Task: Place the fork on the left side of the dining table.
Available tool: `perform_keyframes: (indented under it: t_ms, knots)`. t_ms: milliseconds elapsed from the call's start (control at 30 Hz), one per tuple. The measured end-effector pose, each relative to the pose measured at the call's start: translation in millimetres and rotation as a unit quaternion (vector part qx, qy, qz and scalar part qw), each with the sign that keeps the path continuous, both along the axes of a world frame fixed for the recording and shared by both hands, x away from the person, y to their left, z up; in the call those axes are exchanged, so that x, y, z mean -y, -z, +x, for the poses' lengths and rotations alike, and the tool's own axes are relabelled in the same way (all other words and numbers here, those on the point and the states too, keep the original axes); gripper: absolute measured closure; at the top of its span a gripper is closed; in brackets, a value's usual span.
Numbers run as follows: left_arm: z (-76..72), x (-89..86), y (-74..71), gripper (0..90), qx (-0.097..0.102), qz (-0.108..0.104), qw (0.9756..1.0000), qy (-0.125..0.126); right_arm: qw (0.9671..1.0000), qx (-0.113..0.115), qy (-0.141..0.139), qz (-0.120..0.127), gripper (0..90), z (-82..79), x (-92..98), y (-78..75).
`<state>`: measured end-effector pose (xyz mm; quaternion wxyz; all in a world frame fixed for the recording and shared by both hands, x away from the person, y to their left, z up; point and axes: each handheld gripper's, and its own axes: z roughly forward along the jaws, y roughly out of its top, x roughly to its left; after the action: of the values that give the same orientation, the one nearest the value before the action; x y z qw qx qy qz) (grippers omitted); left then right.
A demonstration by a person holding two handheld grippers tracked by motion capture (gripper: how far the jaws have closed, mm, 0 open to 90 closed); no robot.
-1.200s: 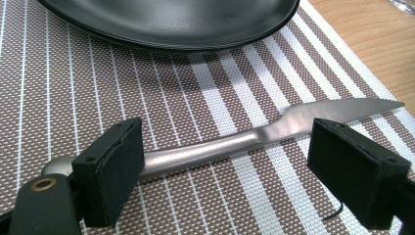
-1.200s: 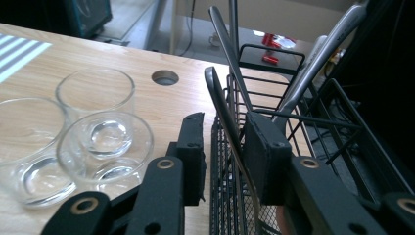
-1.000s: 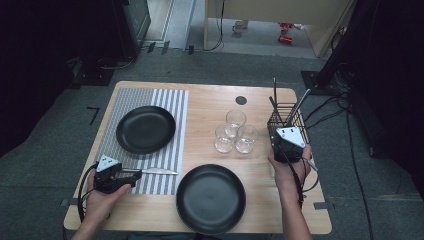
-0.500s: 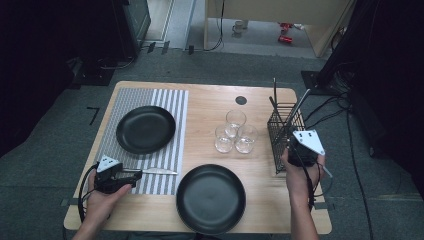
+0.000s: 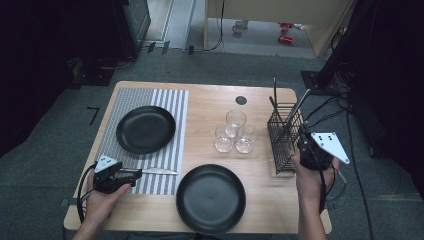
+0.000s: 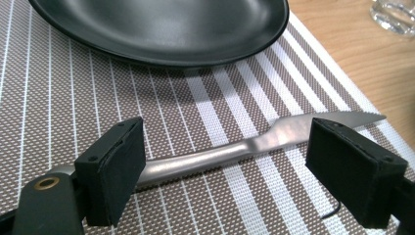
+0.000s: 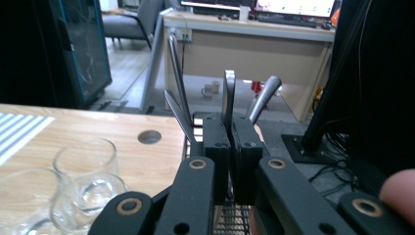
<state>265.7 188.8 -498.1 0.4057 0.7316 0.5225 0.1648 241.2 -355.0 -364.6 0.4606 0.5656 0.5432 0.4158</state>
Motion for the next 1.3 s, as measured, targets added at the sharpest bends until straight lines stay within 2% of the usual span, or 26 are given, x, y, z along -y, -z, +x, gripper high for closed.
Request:
perform_keyframes:
  t_ms: [167,300,433,467,500,667,967,1300]
  knots:
    - [-2.2,0.7,-7.2,15.1,0.014,-0.008,0.9999,-0.005,0.9999,0.014,-0.008,0.001,88.9,-5.9,-2.9,-12.1]
    - [-5.4,3.5,-15.0,15.1,0.028,-0.006,0.9996,-0.003,0.9995,0.028,-0.014,0.002,88.9,-10.9,-6.3,-22.6]
    - [-5.7,5.4,-18.6,15.1,0.029,-0.009,0.9995,-0.001,0.9992,0.037,-0.016,0.009,88.9,-13.7,-8.5,-31.0]
    - [-5.6,6.5,-20.2,15.1,0.029,-0.015,0.9995,0.0,0.9989,0.04,-0.019,0.015,88.8,-15.0,-9.9,-35.7]
    - [-5.7,7.2,-23.6,15.1,0.026,-0.034,0.9991,0.003,0.9988,0.043,-0.02,0.016,88.9,-15.3,-10.5,-37.5]
    - [-9.0,16.3,-36.6,15.1,0.042,-0.051,0.9978,0.011,0.9978,0.057,-0.029,0.016,88.9,-18.2,-16.4,-48.3]
    - [-6.6,37.5,-49.3,15.0,0.055,-0.044,0.9968,0.038,0.9959,0.075,-0.049,0.015,88.9,-20.9,-28.6,-63.1]
    - [2.5,57.7,-55.7,15.1,0.067,-0.045,0.9955,0.049,0.9927,0.082,-0.084,0.026,88.9,-19.8,-49.6,-66.1]
